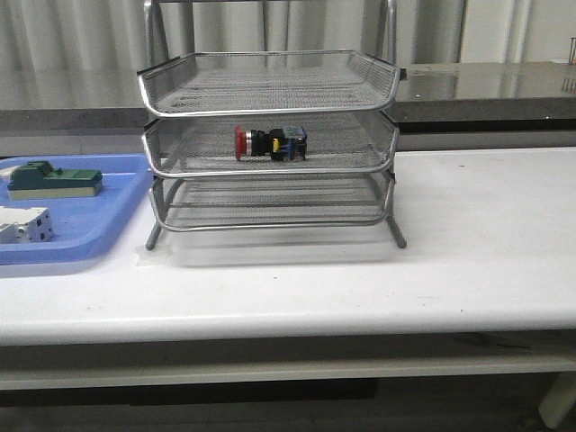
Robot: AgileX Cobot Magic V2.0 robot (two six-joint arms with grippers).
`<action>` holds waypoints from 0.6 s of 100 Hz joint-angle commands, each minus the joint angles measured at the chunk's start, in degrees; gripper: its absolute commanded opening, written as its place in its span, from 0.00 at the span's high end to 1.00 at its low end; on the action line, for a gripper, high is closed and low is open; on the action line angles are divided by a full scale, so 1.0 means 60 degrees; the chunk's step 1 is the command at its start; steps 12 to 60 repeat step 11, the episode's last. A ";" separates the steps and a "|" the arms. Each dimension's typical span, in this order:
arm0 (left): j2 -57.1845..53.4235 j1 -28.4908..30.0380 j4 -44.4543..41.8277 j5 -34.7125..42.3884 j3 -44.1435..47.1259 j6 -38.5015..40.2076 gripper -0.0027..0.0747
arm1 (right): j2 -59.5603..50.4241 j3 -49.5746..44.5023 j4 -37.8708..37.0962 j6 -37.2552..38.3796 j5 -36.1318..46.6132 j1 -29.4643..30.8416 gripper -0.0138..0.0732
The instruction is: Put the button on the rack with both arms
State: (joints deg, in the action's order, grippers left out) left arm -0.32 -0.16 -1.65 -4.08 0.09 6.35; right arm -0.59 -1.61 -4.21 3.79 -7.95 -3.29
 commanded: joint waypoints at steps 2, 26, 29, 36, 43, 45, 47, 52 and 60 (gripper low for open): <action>-0.0293 -0.0002 -0.0033 0.0829 0.0448 0.0083 0.96 | -0.0191 0.0156 -0.0014 -0.0036 0.0825 0.0032 0.91; -0.0293 -0.0002 -0.0033 0.0829 0.0448 0.0083 0.96 | -0.0191 0.0156 -0.0014 -0.0036 0.0825 0.0032 0.91; -0.0293 -0.0002 -0.0033 0.0829 0.0448 0.0083 0.96 | -0.0191 0.0156 -0.0014 -0.0036 0.0825 0.0032 0.91; -0.0293 -0.0002 -0.0033 0.0829 0.0448 0.0083 0.96 | -0.0191 0.0156 -0.0014 -0.0036 0.0825 0.0032 0.91; -0.0293 -0.0002 -0.0033 0.0829 0.0448 0.0083 0.96 | -0.0191 0.0156 -0.0014 -0.0036 0.0825 0.0032 0.91; -0.0293 -0.0002 -0.0033 0.0829 0.0448 0.0083 0.96 | -0.0191 0.0156 -0.0014 -0.0036 0.0825 0.0032 0.91; -0.0293 -0.0002 -0.0033 0.0829 0.0448 0.0083 0.96 | -0.0191 0.0156 -0.0014 -0.0036 0.0825 0.0032 0.91; -0.0293 -0.0002 -0.0033 0.0829 0.0448 0.0083 0.96 | -0.0191 0.0156 -0.0014 -0.0036 0.0825 0.0032 0.91; -0.0293 -0.0002 -0.0033 0.0829 0.0448 0.0083 0.96 | -0.0191 0.0156 -0.0014 -0.0036 0.0825 0.0032 0.91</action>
